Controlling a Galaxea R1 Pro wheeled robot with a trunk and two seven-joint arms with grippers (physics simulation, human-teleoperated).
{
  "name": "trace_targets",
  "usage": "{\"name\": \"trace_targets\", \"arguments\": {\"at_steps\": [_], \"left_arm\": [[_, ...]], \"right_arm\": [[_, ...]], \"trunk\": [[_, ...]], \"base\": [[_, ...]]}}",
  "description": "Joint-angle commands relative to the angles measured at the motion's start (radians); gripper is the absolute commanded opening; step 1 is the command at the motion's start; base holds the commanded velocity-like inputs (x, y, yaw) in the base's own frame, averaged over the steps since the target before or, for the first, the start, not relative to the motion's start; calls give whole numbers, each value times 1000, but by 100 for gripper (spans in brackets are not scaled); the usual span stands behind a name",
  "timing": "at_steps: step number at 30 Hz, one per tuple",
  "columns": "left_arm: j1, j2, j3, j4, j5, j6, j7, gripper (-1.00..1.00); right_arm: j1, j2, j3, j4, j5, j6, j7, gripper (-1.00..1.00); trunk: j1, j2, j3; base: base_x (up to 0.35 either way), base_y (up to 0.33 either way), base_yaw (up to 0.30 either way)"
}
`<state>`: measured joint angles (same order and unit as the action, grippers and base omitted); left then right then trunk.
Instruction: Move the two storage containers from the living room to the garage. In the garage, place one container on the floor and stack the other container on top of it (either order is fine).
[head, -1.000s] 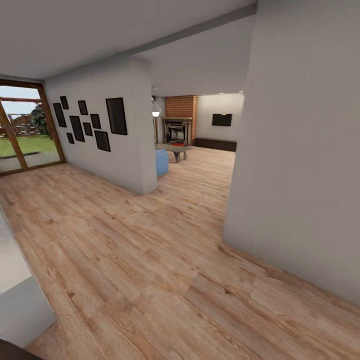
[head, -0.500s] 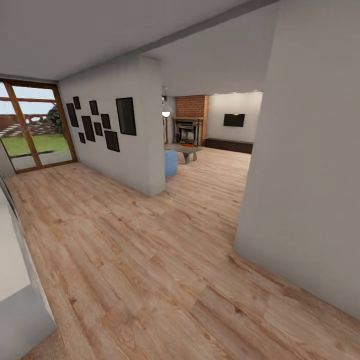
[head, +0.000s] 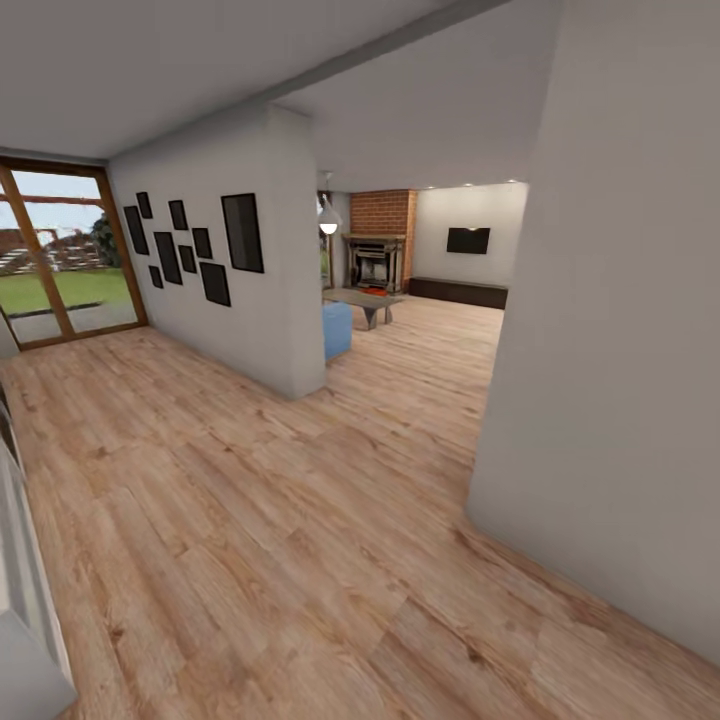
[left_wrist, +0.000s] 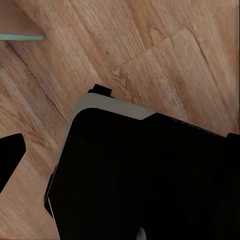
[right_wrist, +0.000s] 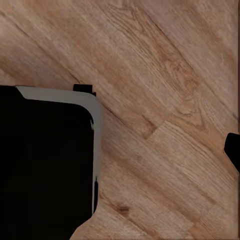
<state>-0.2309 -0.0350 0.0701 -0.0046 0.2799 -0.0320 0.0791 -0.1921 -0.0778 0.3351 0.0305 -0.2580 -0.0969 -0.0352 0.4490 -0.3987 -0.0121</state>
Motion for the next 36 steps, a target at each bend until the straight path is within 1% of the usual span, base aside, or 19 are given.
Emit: {"name": "trace_targets", "arguments": {"at_steps": [1,14,36], "left_arm": [[0,0,7,1,1,-3,2,100],[0,4,7,0,1,3,2,100],[-1,4,6,0,2,7,2,100]], "right_arm": [[-1,0,8,3,-9,-6,0,100],[-1,-1,8,3,-8,-7,1,100],[-1,-1,9,3,-4,-15,1,100]], "trunk": [[1,-1,-1],[1,-1,-1],[1,-1,-1]], "base": [[324,-132,0],[324,-113,0],[324,-5,0]]}}
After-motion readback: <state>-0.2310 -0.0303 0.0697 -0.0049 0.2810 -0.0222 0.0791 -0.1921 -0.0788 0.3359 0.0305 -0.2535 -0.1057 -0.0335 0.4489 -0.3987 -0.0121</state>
